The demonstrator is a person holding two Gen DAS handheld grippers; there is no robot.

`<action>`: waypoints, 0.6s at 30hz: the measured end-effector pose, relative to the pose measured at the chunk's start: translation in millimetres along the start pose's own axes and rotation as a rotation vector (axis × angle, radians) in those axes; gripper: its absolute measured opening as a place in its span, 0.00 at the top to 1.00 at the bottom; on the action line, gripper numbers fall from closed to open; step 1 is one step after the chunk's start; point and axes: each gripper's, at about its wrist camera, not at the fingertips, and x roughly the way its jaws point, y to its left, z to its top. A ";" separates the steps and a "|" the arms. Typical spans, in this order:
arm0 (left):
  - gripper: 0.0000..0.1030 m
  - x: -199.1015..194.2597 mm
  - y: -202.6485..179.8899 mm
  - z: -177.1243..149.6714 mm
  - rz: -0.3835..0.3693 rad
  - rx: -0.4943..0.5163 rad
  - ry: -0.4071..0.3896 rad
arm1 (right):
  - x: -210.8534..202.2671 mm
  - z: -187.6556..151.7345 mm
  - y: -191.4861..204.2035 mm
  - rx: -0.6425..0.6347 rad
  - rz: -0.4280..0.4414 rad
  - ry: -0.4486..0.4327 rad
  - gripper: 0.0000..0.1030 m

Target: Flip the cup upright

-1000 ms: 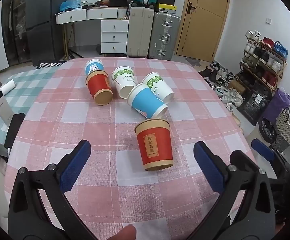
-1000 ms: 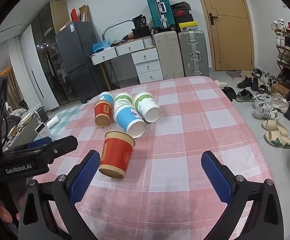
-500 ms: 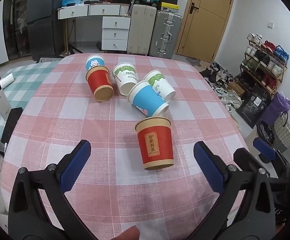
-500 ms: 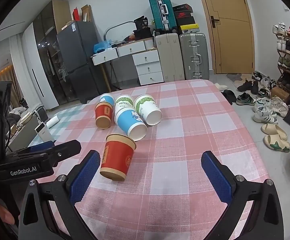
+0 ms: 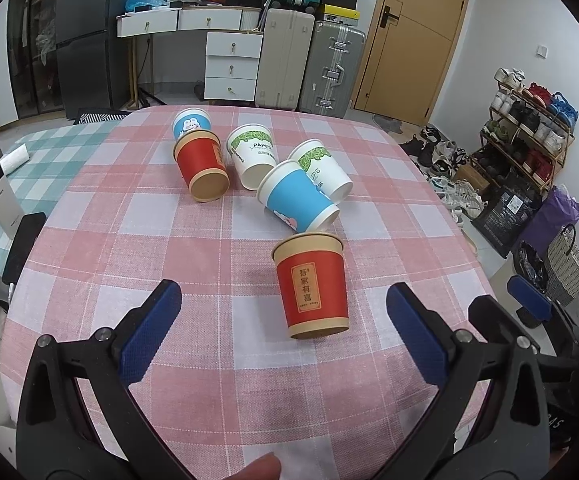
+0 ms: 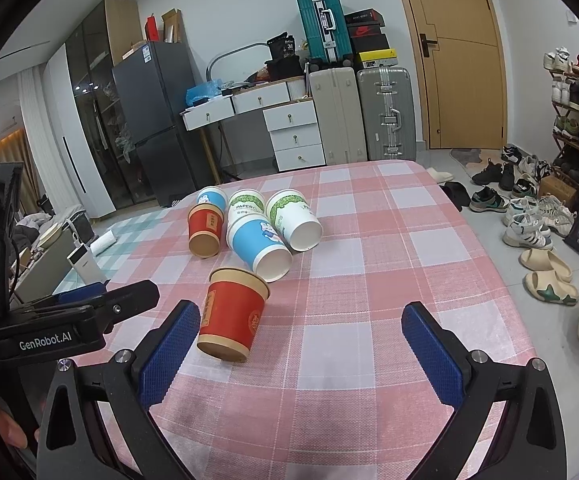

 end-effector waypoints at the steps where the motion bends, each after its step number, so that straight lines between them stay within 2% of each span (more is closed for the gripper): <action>1: 0.00 0.0 0.1 -0.1 -0.001 0.000 0.000 | 0.0 0.0 0.2 0.000 0.000 0.000 0.00; 18: 0.00 5.5 0.1 -3.3 0.002 -0.001 0.013 | -0.2 1.1 -0.9 0.001 -0.002 0.002 0.00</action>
